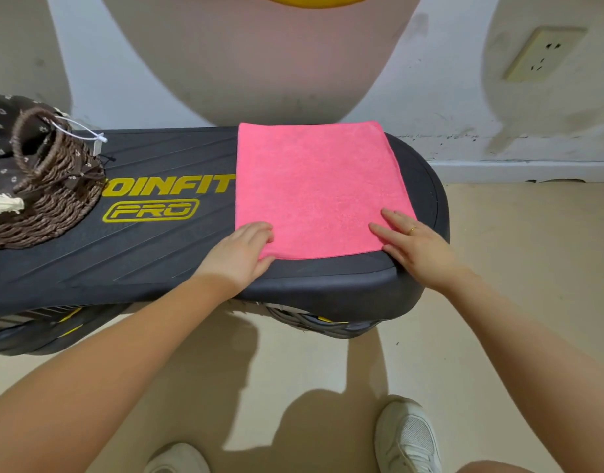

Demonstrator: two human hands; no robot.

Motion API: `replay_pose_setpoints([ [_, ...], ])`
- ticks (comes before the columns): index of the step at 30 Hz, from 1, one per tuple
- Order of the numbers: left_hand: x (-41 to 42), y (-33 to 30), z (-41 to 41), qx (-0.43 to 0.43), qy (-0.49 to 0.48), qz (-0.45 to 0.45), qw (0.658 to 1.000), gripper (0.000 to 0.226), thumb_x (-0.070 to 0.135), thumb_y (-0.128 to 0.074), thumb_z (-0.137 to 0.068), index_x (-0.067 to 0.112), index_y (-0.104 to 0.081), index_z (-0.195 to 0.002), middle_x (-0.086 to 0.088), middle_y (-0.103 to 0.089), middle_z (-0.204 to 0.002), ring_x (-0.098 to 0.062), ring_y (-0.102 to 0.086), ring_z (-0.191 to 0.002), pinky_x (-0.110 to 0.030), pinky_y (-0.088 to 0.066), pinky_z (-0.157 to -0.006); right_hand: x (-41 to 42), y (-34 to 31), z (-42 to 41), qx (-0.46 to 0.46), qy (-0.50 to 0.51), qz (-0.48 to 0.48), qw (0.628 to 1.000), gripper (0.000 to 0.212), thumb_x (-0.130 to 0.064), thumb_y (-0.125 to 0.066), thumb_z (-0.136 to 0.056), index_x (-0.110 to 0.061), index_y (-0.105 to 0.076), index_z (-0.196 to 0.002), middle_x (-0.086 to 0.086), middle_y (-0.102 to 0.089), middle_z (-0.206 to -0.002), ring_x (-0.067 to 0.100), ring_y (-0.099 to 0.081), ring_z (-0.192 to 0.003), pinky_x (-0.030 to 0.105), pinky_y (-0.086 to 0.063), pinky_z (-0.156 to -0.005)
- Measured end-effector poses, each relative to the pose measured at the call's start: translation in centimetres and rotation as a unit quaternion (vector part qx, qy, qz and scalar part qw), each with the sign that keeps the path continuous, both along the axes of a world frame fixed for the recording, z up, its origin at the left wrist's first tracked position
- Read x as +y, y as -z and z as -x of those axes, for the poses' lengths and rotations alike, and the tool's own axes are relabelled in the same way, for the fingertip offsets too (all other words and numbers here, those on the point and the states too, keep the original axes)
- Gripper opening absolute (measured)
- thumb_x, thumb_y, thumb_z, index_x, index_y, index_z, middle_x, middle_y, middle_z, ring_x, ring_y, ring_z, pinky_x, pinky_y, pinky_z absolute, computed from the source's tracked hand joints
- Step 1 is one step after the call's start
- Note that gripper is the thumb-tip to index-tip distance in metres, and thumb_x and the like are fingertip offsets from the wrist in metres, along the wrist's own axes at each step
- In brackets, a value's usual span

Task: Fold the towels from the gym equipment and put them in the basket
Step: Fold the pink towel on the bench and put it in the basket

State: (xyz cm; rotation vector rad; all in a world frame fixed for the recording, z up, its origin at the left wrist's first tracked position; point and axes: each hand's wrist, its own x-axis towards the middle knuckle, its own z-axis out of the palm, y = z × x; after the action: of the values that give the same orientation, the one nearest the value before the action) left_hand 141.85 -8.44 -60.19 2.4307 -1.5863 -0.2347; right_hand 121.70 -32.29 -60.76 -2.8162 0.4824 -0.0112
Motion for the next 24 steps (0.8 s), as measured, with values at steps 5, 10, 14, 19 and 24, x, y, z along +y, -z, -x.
replay_pose_setpoints([
  [5,0.2,-0.2,-0.5,-0.051,0.065,0.006,0.997,0.019,-0.005,-0.074,-0.062,-0.004,-0.062,-0.077,-0.022,-0.066,-0.093,-0.036,-0.067,-0.079,-0.037,-0.055,-0.056,-0.4,-0.9,0.1,0.009,-0.029,0.105,0.994,0.030,-0.015,-0.056,-0.091,-0.011,-0.060,-0.120,0.013,-0.056,-0.131,0.038,-0.060,-0.106,0.041,-0.052,-0.084],
  [10,-0.4,-1.0,-1.2,-0.048,0.014,0.004,0.999,0.029,-0.011,-0.048,-0.081,-0.006,-0.057,-0.107,-0.020,-0.053,-0.116,-0.036,-0.050,-0.107,-0.041,-0.043,-0.084,-1.4,-1.2,0.1,-0.027,-0.057,0.092,0.994,0.021,0.002,-0.062,-0.077,-0.005,-0.067,-0.097,0.010,-0.068,-0.103,0.033,-0.068,-0.083,0.041,-0.057,-0.066],
  [14,-0.7,-0.9,-1.2,-0.013,-0.025,0.024,0.999,0.024,-0.004,-0.043,-0.088,-0.005,-0.057,-0.108,-0.018,-0.053,-0.115,-0.033,-0.047,-0.107,-0.036,-0.038,-0.086,-1.6,-1.6,0.1,-0.035,-0.032,0.111,0.993,0.024,0.000,-0.060,-0.072,-0.005,-0.071,-0.093,0.013,-0.070,-0.097,0.037,-0.066,-0.081,0.045,-0.056,-0.060],
  [19,-0.8,-1.1,-2.4,0.030,-0.033,0.039,0.998,0.023,0.011,-0.041,-0.096,-0.002,-0.058,-0.103,-0.015,-0.056,-0.105,-0.030,-0.049,-0.101,-0.035,-0.038,-0.083,-1.0,-1.7,-0.8,-0.024,0.094,0.105,0.990,0.017,-0.011,-0.053,-0.086,-0.001,-0.060,-0.099,0.017,-0.061,-0.103,0.038,-0.055,-0.091,0.041,-0.046,-0.066],
  [24,0.0,-0.7,-2.4,0.021,-0.001,0.036,0.999,0.033,0.032,-0.062,-0.087,0.000,-0.056,-0.096,-0.010,-0.052,-0.100,-0.022,-0.042,-0.092,-0.029,-0.032,-0.074,-1.5,-2.1,-1.9,-0.072,0.211,-0.065,0.973,0.014,-0.018,-0.036,-0.097,-0.006,-0.043,-0.099,0.017,-0.060,-0.088,0.036,-0.058,-0.076,0.041,-0.045,-0.069],
])
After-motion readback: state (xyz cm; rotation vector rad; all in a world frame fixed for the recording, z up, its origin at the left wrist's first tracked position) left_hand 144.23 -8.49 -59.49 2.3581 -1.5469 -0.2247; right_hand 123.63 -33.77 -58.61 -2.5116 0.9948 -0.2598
